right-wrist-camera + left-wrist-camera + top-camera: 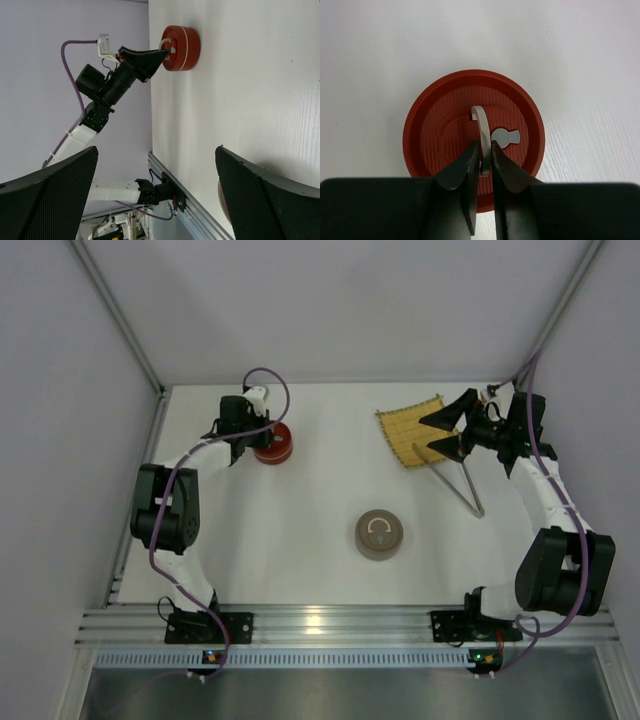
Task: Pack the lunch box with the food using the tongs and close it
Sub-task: Close the box lid on the packing box, then move the packing box to the center of the board.
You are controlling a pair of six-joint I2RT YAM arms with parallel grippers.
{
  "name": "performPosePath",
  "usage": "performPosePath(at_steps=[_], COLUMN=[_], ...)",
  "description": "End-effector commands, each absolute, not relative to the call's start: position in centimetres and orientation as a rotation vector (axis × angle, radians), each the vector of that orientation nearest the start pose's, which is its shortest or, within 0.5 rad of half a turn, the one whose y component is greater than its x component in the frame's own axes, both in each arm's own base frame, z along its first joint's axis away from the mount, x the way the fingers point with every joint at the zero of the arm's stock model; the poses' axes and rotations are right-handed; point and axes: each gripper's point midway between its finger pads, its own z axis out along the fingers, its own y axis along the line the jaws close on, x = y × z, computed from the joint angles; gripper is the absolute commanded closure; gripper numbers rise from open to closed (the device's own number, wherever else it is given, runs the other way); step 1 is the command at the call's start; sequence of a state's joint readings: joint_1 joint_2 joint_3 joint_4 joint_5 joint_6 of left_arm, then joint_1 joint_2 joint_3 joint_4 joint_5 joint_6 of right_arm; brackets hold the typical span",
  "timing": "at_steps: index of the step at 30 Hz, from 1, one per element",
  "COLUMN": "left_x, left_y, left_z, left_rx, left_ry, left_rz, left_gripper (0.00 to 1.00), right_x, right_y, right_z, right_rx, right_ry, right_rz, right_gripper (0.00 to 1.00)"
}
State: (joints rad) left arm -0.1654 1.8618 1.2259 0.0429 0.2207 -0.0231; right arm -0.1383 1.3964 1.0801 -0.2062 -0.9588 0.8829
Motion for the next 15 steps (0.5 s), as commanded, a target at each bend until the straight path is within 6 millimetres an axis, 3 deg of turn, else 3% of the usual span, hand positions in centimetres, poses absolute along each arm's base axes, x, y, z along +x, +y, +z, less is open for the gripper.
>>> performPosePath(at_steps=[1, 6, 7, 15], left_x=[50.7, 50.7, 49.9, 46.9], left_y=[-12.8, -13.0, -13.1, -14.8], left_z=[11.1, 10.9, 9.7, 8.1], left_rx=[0.310, 0.428, 0.448, 0.743], left_ry=[2.112, 2.107, 2.164, 2.212], left_rz=[-0.365, -0.348, -0.361, -0.497], left_gripper=[0.81, 0.93, 0.94, 1.00], right_x=[36.0, 35.9, 35.9, 35.8], right_y=[11.1, 11.1, 11.2, 11.2], right_z=[26.2, 26.1, 26.1, 26.2], right_rx=[0.434, 0.430, 0.427, 0.419], right_ry=[2.093, 2.095, 2.095, 2.098], right_rz=[1.436, 1.440, 1.440, 1.448], right_gripper=[0.01, 0.01, 0.01, 0.01])
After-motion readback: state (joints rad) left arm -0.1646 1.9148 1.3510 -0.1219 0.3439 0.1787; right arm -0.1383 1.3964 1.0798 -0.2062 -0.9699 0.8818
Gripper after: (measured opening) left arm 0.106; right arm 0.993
